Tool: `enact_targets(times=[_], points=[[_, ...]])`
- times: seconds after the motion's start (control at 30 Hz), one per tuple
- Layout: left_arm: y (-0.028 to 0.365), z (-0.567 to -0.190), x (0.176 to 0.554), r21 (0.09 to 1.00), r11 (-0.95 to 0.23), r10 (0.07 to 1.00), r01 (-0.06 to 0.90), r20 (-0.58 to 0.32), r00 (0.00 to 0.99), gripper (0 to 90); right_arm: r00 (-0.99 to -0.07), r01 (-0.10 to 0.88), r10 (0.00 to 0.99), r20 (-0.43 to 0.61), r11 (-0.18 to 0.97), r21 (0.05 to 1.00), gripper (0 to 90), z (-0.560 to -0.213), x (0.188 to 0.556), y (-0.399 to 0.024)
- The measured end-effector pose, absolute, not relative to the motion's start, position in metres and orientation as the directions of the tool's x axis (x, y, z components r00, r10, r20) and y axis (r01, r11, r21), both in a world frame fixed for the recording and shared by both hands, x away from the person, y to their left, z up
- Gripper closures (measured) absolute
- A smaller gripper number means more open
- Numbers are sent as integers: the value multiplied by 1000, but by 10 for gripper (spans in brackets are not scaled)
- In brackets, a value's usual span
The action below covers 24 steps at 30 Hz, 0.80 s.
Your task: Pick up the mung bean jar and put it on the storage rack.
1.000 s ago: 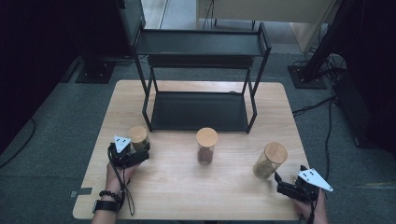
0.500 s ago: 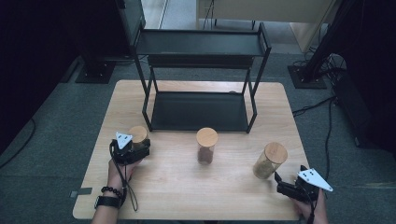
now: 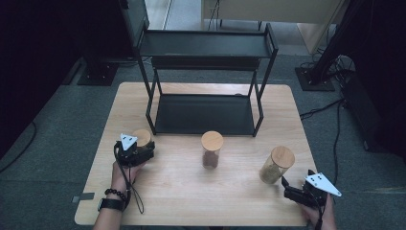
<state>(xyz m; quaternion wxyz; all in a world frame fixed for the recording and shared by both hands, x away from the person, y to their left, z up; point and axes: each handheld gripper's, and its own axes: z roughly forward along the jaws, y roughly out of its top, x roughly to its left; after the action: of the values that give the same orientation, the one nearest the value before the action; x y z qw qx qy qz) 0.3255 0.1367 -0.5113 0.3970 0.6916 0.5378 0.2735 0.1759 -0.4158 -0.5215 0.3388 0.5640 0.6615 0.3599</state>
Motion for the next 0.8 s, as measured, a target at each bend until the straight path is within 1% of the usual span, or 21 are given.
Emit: enact_targets(times=[0.13, 0.8], points=[[135, -510, 325, 843, -113, 963, 526, -38, 268, 248, -136, 500, 990, -40, 103, 860, 2, -521, 176, -416], [106, -507, 330, 838, -124, 948, 531, -59, 314, 253, -137, 501, 990, -36, 101, 860, 2, -521, 176, -416]])
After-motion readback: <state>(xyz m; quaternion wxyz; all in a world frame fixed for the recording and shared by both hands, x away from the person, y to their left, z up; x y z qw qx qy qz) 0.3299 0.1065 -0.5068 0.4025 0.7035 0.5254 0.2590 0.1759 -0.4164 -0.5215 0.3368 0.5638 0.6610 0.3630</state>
